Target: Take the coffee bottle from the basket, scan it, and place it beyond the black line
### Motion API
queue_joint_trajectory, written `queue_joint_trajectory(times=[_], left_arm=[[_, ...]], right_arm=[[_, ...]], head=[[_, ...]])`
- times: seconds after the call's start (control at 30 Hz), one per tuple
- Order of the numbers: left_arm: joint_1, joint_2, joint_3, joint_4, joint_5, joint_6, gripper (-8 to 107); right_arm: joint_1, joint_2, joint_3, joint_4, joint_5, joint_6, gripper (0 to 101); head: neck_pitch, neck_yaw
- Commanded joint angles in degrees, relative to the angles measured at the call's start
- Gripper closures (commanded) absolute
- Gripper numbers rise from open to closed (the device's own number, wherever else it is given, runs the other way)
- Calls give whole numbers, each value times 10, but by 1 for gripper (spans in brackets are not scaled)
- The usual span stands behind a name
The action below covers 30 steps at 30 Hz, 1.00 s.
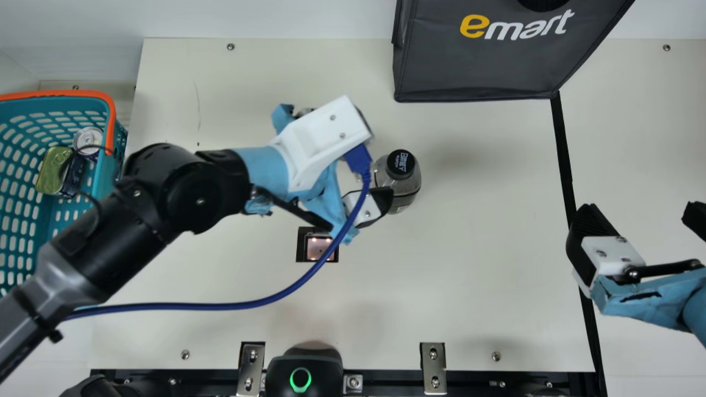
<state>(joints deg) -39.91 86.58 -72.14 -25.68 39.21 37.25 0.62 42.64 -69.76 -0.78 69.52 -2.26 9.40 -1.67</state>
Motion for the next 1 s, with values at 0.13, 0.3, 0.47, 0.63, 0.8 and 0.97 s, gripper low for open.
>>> queue_joint_trajectory(times=[0.13, 0.3, 0.47, 0.63, 0.8, 0.97], left_arm=[[28, -52, 51, 8, -3, -15, 9], [58, -89, 87, 17, -5, -33, 9], [93, -123, 119, 29, -9, -57, 9], [131, -152, 143, 45, -15, -87, 9], [169, -176, 161, 59, -18, -110, 9], [205, -196, 173, 70, -17, -128, 9]], right_arm=[[0, 0, 0, 0, 0, 0, 10], [0, 0, 0, 0, 0, 0, 10], [0, 0, 0, 0, 0, 0, 10], [0, 0, 0, 0, 0, 0, 10], [0, 0, 0, 0, 0, 0, 10], [0, 0, 0, 0, 0, 0, 10]], head=[[-15, 1], [-15, 1], [-15, 1], [-15, 1], [-15, 1], [-15, 1]])
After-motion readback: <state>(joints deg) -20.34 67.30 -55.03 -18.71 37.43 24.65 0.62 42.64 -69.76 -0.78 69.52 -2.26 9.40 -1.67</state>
